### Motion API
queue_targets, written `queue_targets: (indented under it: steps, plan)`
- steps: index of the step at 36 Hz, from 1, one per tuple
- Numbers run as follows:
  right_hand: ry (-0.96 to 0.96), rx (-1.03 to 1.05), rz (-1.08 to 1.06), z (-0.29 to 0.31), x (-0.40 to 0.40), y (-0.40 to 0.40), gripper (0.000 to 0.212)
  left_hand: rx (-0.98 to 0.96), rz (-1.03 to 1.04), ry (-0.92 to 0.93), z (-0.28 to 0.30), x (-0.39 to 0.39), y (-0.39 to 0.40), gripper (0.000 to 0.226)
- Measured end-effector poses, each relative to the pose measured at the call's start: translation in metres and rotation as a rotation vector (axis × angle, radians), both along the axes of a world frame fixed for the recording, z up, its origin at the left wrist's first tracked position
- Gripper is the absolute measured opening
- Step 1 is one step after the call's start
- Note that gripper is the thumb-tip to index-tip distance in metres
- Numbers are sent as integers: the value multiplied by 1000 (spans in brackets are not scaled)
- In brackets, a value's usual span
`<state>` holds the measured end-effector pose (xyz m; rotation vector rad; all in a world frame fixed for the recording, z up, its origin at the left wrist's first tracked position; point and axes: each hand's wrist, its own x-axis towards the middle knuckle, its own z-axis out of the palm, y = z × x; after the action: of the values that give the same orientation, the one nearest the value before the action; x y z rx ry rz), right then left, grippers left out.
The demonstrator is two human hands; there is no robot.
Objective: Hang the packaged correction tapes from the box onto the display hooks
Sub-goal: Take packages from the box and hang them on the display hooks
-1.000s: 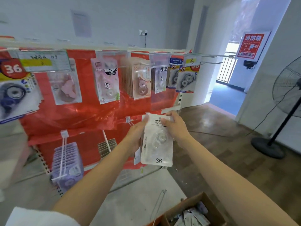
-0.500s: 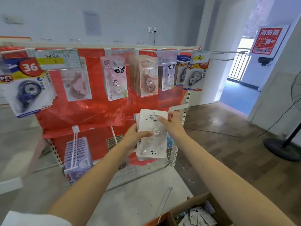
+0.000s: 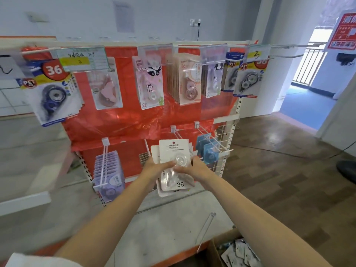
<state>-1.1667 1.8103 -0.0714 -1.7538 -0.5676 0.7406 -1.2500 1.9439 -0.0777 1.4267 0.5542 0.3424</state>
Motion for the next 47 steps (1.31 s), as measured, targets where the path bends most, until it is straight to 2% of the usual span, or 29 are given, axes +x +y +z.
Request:
queue_targets:
  steps: [4, 7, 12, 16, 21, 25, 30, 33, 36, 43, 47]
  plan:
    - [134, -6, -37, -27, -10, 3, 44, 26, 38, 106, -20, -10, 0, 29]
    - [224, -18, -77, -45, -12, 4, 44, 38, 117, 173, -34, -14, 1, 20]
    - [273, -35, -173, -70, 0, -6, 62, 149, 187, 292, -46, -18, 5, 29]
    - [283, -62, -227, -71, 5, -20, 52, 200, 198, 317, -42, -15, 2, 30]
    - [266, -118, -164, -78, 18, -24, 56, 265, 184, 346, -41, -7, -3, 31]
    - [275, -182, -82, -76, 19, -34, 35, 283, 168, 350, -41, -1, -7, 31]
    - [216, -152, -150, -76, 27, -38, 35, 273, 152, 356, -41, 2, -8, 32]
    - [177, -123, -190, -71, 35, -33, 42, 260, 142, 365, -41, 3, -7, 32]
    - [146, -151, -221, -73, 41, -30, 49, 263, 134, 365, -40, 4, -7, 32]
    - [64, -205, -246, -84, 46, -27, 50, 274, 110, 342, -39, -1, -7, 33]
    - [151, -243, -265, -83, 43, -26, 45, 271, 89, 318, -39, -4, -7, 31]
